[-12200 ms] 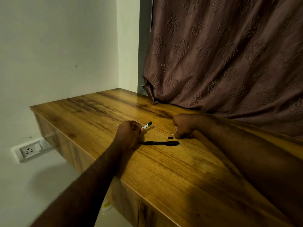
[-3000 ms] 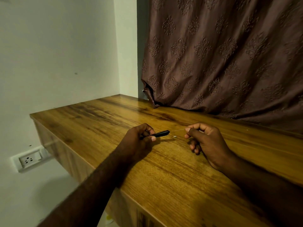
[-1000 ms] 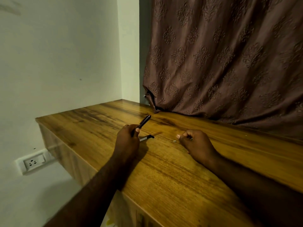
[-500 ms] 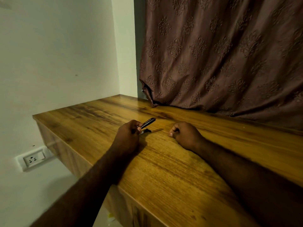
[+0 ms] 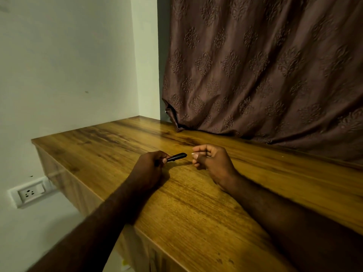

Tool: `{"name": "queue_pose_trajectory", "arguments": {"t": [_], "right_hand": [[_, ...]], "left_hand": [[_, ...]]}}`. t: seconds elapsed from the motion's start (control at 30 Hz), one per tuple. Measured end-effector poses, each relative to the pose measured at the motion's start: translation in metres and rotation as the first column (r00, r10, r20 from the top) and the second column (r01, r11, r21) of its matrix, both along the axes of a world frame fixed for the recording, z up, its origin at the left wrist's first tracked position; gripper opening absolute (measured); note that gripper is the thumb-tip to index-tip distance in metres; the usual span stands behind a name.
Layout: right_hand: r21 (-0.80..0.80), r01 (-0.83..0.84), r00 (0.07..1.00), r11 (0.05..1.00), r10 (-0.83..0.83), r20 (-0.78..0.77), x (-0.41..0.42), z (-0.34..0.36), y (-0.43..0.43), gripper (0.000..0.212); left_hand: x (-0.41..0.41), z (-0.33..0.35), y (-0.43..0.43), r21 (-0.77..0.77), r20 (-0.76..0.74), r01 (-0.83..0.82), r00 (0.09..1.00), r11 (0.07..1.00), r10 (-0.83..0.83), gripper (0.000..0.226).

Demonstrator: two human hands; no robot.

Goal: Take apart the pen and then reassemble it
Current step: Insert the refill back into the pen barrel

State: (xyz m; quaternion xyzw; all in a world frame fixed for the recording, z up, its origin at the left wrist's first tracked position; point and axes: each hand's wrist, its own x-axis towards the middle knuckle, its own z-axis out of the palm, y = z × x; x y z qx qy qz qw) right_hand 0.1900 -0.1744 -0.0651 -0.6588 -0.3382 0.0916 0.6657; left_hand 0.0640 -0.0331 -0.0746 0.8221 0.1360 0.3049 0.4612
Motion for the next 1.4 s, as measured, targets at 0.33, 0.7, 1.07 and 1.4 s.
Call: {"name": "queue_pose_trajectory", "arguments": {"t": [0.33, 0.7, 1.07, 1.4], "right_hand": [[-0.028, -0.019, 1.000, 0.999, 0.019, 0.018, 0.002, -0.005, 0.004, 0.014], [-0.073, -0.010, 0.998, 0.997, 0.015, 0.067, 0.002, -0.006, 0.004, 0.009], [-0.171, 0.044, 0.985, 0.984, -0.014, 0.169, -0.001, -0.007, 0.007, 0.016], [-0.189, -0.011, 0.993, 0.982, 0.033, 0.113, -0.004, -0.003, 0.002, 0.018]], "left_hand": [[0.005, -0.005, 0.007, -0.093, -0.022, 0.043, 0.999, 0.995, -0.045, 0.017], [0.005, -0.004, 0.008, -0.092, -0.026, 0.047, 0.998, 0.995, -0.049, 0.017], [0.008, -0.006, 0.017, 0.224, 0.035, -0.045, 0.999, 0.973, 0.039, 0.018], [0.008, -0.006, 0.017, 0.267, 0.001, -0.047, 0.999, 0.963, 0.049, 0.019]]}}
